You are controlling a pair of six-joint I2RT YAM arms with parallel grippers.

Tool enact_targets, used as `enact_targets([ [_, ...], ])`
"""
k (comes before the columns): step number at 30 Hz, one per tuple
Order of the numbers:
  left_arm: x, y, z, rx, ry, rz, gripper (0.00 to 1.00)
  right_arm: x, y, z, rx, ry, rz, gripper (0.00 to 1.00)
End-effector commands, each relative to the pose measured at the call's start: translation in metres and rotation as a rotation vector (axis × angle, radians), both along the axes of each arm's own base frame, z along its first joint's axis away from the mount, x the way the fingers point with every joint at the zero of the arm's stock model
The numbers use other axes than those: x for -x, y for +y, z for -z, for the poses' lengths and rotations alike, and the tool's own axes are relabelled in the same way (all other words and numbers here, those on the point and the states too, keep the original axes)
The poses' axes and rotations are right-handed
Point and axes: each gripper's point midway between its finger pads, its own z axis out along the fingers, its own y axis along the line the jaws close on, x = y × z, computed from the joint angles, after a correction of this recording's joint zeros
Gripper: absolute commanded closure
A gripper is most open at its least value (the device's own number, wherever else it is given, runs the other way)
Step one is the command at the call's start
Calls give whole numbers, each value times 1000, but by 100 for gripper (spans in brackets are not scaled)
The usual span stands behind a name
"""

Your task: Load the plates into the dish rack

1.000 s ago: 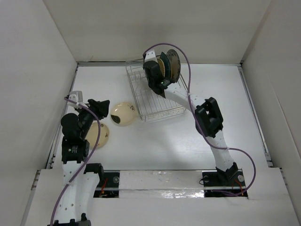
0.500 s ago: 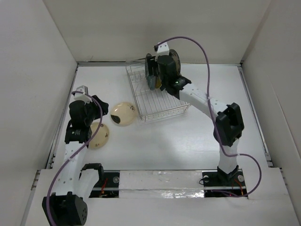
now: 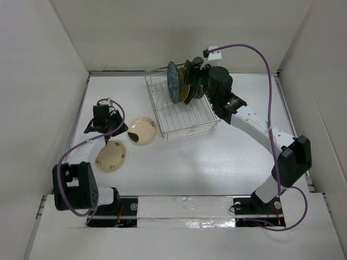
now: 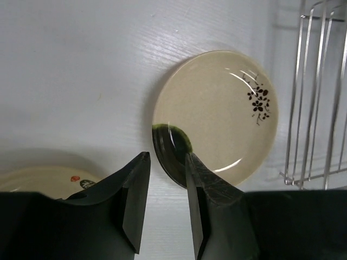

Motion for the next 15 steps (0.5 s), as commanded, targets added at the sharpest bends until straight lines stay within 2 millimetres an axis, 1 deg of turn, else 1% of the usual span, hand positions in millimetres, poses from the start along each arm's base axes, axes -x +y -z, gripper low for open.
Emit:
enact_targets([
  [1,-18,-9,-2,24,3,51,70,10,0,-32,-104,-72,-56,31],
  [2,-18,-11,7,36,29,60,70,11,1,-30,-111,-68,-65,31],
  [4,-23,-12,10,40,37,65,66,12,5,-28,-113,-62,-85,31],
  [5,-24,-12,18,44,62,62,64,11,7,-27,-116,-59,-90,31],
  [7,-30,-17,19,65,62,78,61,10,9,-25,-113,-53,-96,32],
  [8,-31,-17,28,72,84,76,61,10,9,-25,-113,-53,-96,32],
  [10,-40,-14,28,53,94,70,61,10,8,-25,-113,-52,-93,32],
  [11,-41,-12,38,45,121,64,61,11,8,-26,-114,-54,-93,32],
  [13,-46,-15,42,60,131,77,63,11,6,-27,-112,-56,-87,32],
  [14,-44,-16,53,70,161,81,63,11,6,-28,-112,-58,-85,32],
  [15,-44,-19,56,84,170,92,66,11,5,-28,-111,-60,-82,32],
])
